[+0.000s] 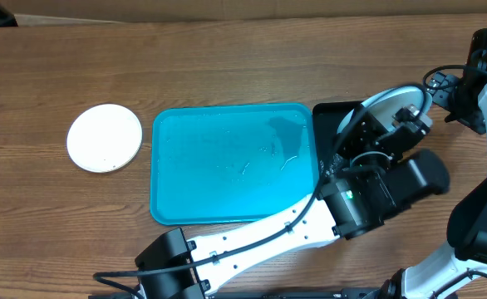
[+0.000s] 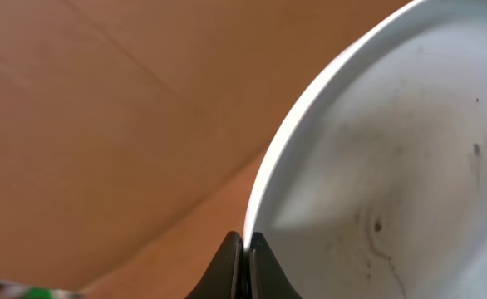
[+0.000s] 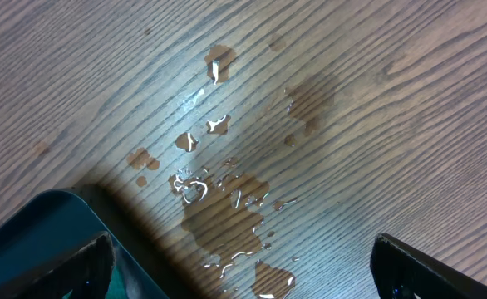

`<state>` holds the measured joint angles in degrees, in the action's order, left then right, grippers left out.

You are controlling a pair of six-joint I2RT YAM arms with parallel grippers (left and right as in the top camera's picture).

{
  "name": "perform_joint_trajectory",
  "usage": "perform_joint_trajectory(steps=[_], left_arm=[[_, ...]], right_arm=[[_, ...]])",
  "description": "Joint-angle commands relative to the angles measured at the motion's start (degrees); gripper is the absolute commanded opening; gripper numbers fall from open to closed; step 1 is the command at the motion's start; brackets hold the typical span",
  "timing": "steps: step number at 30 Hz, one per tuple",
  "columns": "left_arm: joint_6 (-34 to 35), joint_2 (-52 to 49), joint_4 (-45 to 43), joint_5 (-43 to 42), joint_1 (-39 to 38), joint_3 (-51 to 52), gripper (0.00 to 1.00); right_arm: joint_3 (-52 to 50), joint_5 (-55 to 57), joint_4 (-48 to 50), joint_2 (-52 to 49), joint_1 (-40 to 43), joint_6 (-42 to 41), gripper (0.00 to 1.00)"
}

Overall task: Clean dirty plates on tray and stack at the side
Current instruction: 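Tilt the white plate over the black tray with the left gripper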

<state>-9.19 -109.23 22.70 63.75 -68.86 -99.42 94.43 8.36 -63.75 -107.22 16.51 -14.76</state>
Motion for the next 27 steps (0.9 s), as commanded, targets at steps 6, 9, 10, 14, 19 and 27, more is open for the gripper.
perform_joint_trajectory(steps=[6,9,10,14,19,27], left_arm=[[-6.1,-0.2,-0.6,10.8,-0.7,-1.4,0.04],[-6.1,-0.2,-0.6,10.8,-0.7,-1.4,0.04],[-6.0,-0.2,-0.6,10.8,-0.7,-1.4,0.04],[-5.6,-0.2,-0.5,10.0,-0.5,-1.4,0.04],[-5.4,-0.2,-0.5,9.9,-0.4,-1.3,0.04],[-3.5,-0.2,-0.5,9.7,-0.4,-1.3,0.04]], right_arm=[[0.1,0.4,0.2,0.8,0.2,-0.2,1.00],[0.1,0.4,0.2,0.8,0.2,-0.2,1.00],[0.1,0.4,0.2,0.8,0.2,-0.2,1.00],[0.1,0.4,0.2,0.8,0.2,-0.2,1.00],[0.1,0.4,0.6,0.8,0.2,-0.2,1.00],[0.1,0.4,0.6,0.8,0.2,-0.2,1.00]])
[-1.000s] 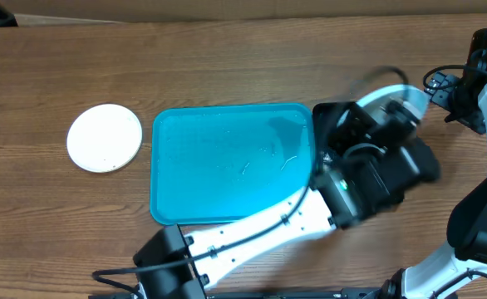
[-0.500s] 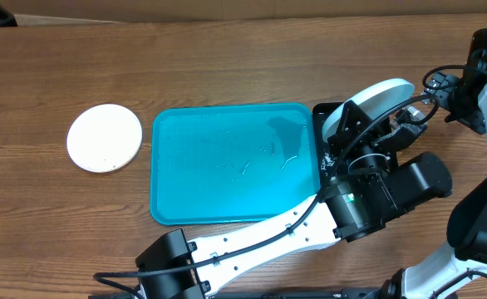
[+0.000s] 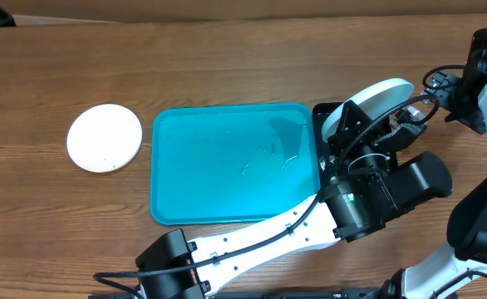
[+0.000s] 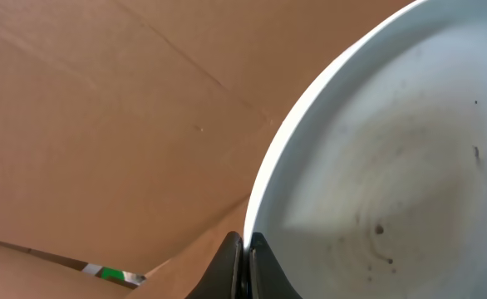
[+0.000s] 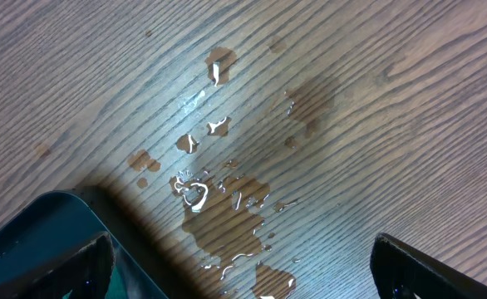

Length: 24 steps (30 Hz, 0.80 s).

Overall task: Clean dirty plates on tray and stack at the side
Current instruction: 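Tilt the white plate over the black tray with the left gripper, then carry the white plate left and set it on the plate stack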

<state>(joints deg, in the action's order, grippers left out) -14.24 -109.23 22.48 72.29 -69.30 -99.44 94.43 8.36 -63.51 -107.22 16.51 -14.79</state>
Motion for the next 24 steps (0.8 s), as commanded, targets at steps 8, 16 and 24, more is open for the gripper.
perform_joint_trajectory(steps=[8,16,24], left_arm=[[4.4,-0.2,0.2,-1.1,0.4,-1.1,0.04],[12.9,-0.2,5.5,-3.6,2.1,-1.1,0.04],[36.5,-0.2,20.1,-48.6,11.9,-1.1,0.04]], right_arm=[[0.1,0.4,0.4,0.8,0.2,-0.2,1.00],[0.1,0.4,0.4,0.8,0.2,-0.2,1.00],[0.1,0.4,0.4,0.8,0.2,-0.2,1.00]])
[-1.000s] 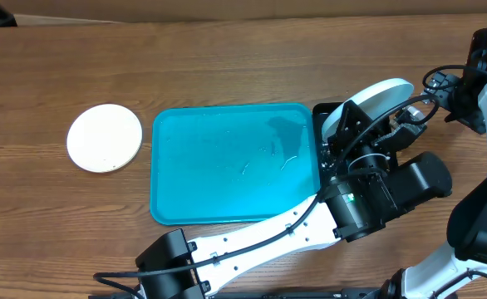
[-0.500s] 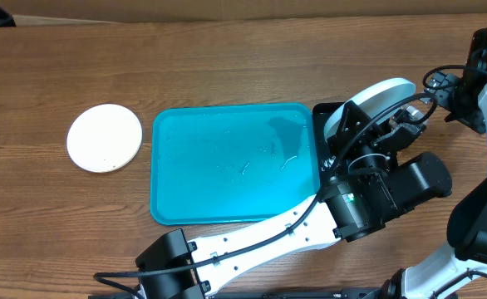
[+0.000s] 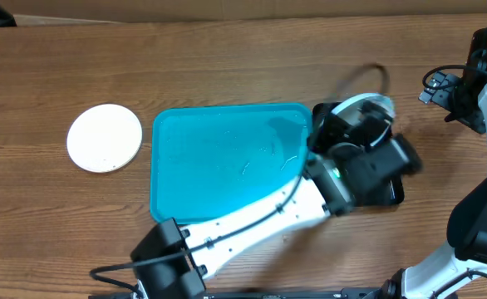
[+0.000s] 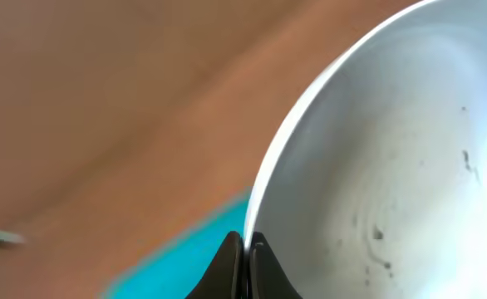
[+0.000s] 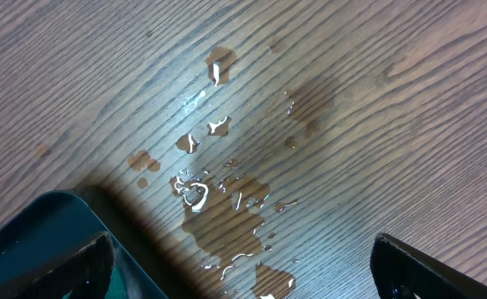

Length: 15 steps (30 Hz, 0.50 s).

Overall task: Clean dirty plates on tray and stack at the side
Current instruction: 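Carry the white plate left and set it on the plate stack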

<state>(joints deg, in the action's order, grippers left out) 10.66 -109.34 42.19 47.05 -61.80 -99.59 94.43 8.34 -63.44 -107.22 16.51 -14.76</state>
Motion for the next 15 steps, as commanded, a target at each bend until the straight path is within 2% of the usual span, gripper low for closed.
perform_joint_trajectory(steps=[1,4,8,12,15], left_arm=[[11.7,0.0,0.5,-30.9,6.9,-0.9,0.04],[11.7,0.0,1.3,-46.6,14.2,-1.0,0.04],[12.3,0.0,3.8,-62.3,25.5,-1.0,0.04],[12.3,0.0,7.8,-70.2,39.6,-1.0,0.04],[12.3,0.0,11.8,-72.2,49.7,-1.0,0.04]], right_arm=[[0.1,0.4,0.3,0.8,0.2,-0.2,1.00],[0.1,0.4,0.3,0.8,0.2,-0.2,1.00],[0.1,0.4,0.3,0.8,0.2,-0.2,1.00],[0.1,0.4,0.3,0.8,0.2,-0.2,1.00],[0.1,0.4,0.3,0.8,0.2,-0.2,1.00]])
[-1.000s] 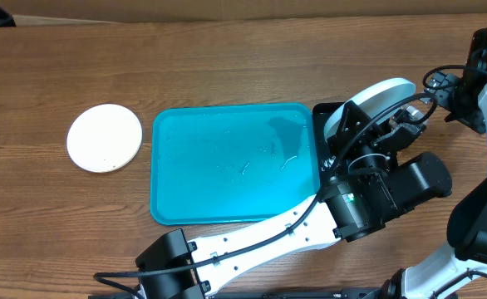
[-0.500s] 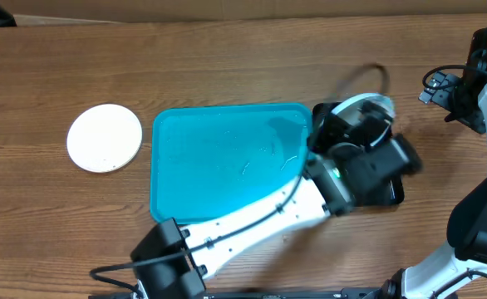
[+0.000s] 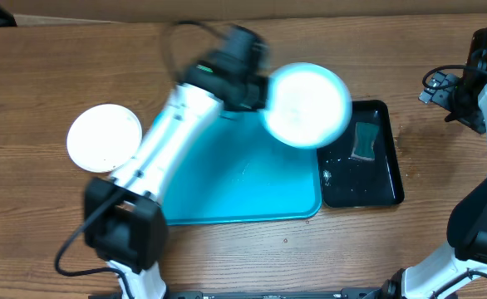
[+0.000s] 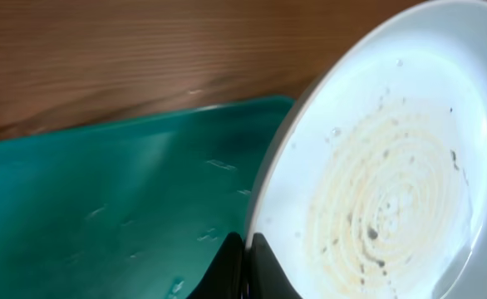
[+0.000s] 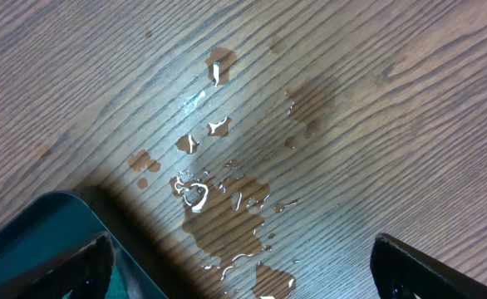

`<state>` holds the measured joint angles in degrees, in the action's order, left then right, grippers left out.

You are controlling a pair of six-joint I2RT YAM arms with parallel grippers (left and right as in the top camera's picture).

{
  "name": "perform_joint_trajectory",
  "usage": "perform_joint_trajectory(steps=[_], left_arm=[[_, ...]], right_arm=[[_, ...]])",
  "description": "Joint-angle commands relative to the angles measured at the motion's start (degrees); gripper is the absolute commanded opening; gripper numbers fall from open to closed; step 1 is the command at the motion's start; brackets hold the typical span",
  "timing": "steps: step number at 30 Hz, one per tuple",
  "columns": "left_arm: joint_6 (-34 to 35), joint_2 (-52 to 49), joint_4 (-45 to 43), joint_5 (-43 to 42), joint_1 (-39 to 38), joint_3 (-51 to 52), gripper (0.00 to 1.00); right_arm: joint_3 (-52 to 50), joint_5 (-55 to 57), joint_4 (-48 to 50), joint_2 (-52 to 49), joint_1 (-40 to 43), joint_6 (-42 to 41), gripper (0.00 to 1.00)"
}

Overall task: Clean dirty plates on tray and stack at the side
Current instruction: 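Carry the white plate left and set it on the plate stack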

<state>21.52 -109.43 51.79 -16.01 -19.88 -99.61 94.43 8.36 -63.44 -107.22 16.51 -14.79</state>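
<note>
My left gripper [image 4: 248, 267] is shut on the rim of a white plate [image 4: 385, 166] that shows brownish rings and dark specks. From overhead this plate [image 3: 306, 104] hangs over the far right corner of the teal tray [image 3: 227, 195], with the left gripper [image 3: 245, 76] at its left edge. A second white plate [image 3: 104, 137] lies on the table left of the tray. My right gripper [image 5: 243, 278] is open above the wet wood, holding nothing.
A black basin [image 3: 389, 178] with water and a green sponge [image 3: 366, 139] stands right of the tray. Spilled water [image 5: 227, 199] lies on the wood next to the basin's corner [image 5: 27, 245]. The right arm [image 3: 476, 91] stands at the right edge.
The left arm has swung from the basin to the tray's far side. The held plate has gone from over the basin's left part to over the tray's far right corner. The right gripper is unmoved.
The left gripper held the plate by its rim, tilted on edge over the black basin. It stayed there, tipped a little differently, then sat blurred at the basin's left side. Now it is over the tray's far right corner. The right gripper stayed open throughout.
</note>
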Motion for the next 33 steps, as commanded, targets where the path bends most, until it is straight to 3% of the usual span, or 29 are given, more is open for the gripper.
perform_joint_trajectory(steps=[1,4,8,12,19,24,25,28,29,33], left_arm=[[1.4,0.0,3.5,-9.1,10.4,-0.9,0.04],[0.7,0.0,8.4,-7.3,20.5,-0.9,0.04],[0.4,0.0,13.7,4.2,32.5,-0.4,0.04],[0.8,0.0,14.9,10.4,40.3,1.4,0.04],[4.7,0.0,10.6,19.7,46.9,8.0,0.04],[4.7,0.0,6.0,20.5,47.6,12.8,0.04],[4.6,0.0,5.7,20.5,47.6,12.9,0.08],[2.8,0.1,5.9,19.0,47.6,12.0,0.85],[2.0,0.1,6.4,18.2,47.6,11.4,1.00],[0.1,0.1,9.9,14.7,47.6,7.2,1.00]], right_arm=[[0.1,0.4,0.3,0.8,0.2,-0.2,1.00],[0.1,0.4,0.3,0.8,0.2,-0.2,1.00],[0.1,0.4,0.3,0.8,0.2,-0.2,1.00],[0.1,0.4,0.3,0.8,0.2,-0.2,1.00],[0.1,0.4,0.3,0.8,0.2,-0.2,1.00],[0.1,0.4,0.3,0.8,0.2,-0.2,1.00],[0.1,0.4,0.3,0.8,0.2,-0.2,1.00],[0.1,0.4,0.3,0.8,0.2,-0.2,1.00],[0.1,0.4,0.3,0.8,0.2,-0.2,1.00],[0.1,0.4,0.3,0.8,0.2,-0.2,1.00]])
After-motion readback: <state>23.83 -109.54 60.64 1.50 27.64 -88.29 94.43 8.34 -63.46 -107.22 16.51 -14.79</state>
